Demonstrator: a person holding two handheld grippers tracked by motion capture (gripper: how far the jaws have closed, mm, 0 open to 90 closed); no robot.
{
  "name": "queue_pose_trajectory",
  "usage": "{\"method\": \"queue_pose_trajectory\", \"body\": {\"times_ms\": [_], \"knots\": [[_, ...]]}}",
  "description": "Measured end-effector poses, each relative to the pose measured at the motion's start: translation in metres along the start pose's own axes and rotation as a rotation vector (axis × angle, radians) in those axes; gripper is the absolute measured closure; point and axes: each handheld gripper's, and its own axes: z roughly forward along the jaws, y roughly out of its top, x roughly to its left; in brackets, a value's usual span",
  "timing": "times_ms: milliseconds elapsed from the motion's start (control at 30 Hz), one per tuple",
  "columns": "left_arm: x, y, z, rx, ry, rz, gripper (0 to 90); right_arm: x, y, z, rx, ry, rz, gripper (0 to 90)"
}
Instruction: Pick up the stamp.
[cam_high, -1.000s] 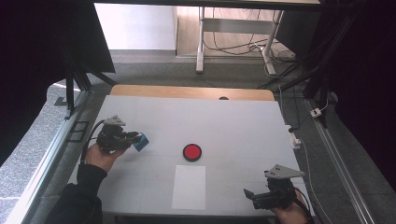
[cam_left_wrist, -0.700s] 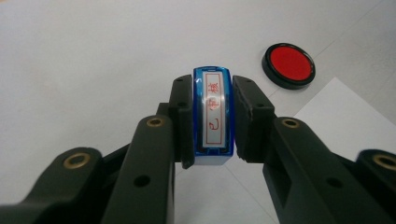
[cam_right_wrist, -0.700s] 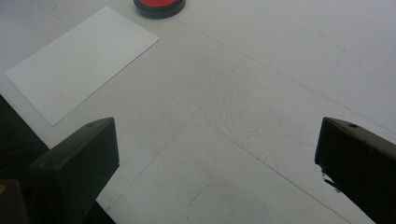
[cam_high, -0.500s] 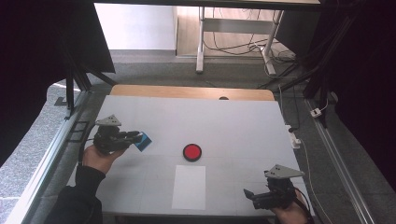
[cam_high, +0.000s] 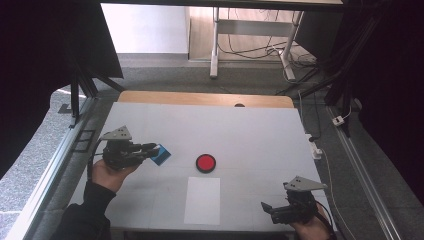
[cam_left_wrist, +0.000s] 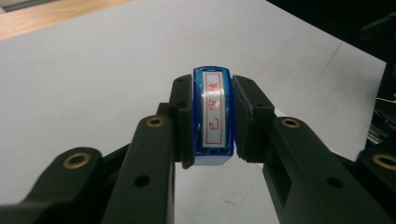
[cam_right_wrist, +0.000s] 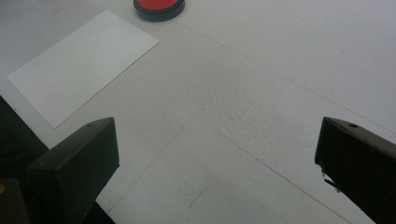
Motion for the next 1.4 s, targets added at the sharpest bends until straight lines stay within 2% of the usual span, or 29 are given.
{"method": "queue_pose_trajectory", "body": {"times_ms": [400,633,867,1000,1400], "knots": [[-0.030,0.005,0.002,-0.023,-0.006,0.069,71.1,0.000,0.000,0.000,0.001,-0.001,0.001,0.0],[-0.043,0.007,0.003,-0.040,-0.035,0.067,71.1,0.000,0.000,0.001,0.002,0.000,0.001,0.0],[-0.050,0.007,0.009,-0.041,-0.075,0.072,71.1,0.001,0.001,0.001,0.004,0.002,-0.007,0.0],[-0.055,0.008,0.013,-0.046,-0.111,0.080,71.1,0.001,0.001,0.001,0.004,0.001,-0.007,0.0],[-0.060,0.010,0.020,-0.035,-0.148,0.092,71.1,0.000,0.000,0.000,-0.001,0.002,-0.006,0.0]]}}
